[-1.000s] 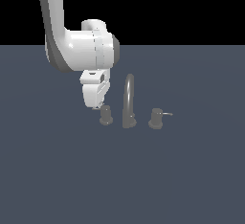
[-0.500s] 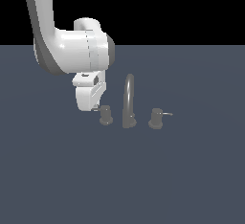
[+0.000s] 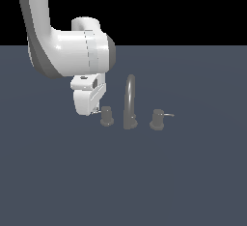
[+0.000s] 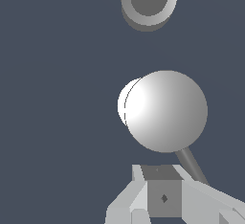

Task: Turn on the faucet by rotating a designated handle.

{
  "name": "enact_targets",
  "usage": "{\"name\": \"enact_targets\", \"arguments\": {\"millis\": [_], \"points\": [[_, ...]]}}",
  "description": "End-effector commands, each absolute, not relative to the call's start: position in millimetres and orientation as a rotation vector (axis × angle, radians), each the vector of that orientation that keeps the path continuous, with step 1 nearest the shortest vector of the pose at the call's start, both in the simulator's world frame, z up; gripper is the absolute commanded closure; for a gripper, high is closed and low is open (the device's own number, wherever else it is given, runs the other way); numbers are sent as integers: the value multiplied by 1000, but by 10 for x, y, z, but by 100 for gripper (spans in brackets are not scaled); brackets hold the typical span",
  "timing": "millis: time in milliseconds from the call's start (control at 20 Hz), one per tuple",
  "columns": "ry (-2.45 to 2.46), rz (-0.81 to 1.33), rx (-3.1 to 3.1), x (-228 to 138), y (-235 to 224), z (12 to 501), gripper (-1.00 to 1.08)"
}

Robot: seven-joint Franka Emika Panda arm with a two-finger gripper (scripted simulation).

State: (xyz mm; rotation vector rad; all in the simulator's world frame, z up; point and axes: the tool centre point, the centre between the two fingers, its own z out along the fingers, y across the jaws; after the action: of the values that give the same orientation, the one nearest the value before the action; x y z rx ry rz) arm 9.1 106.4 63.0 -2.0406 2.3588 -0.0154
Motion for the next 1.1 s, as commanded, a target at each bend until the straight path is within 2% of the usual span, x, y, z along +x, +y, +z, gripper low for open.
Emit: {"name": "enact_targets", "arguments": {"millis": [0,150,250,800,900,1050], "points": [[2370,-2,-2060,-95,1062,628,108],[2369,-1,-2062,-201,1065,631,108],[2353,-6,-2056,-101,1112,626,108],[2367,-1,-2063,-421,788,628,108],[2334,4,-2082,-382,966,624,108],[2346,3,-2076,-382,764,625,108]]}}
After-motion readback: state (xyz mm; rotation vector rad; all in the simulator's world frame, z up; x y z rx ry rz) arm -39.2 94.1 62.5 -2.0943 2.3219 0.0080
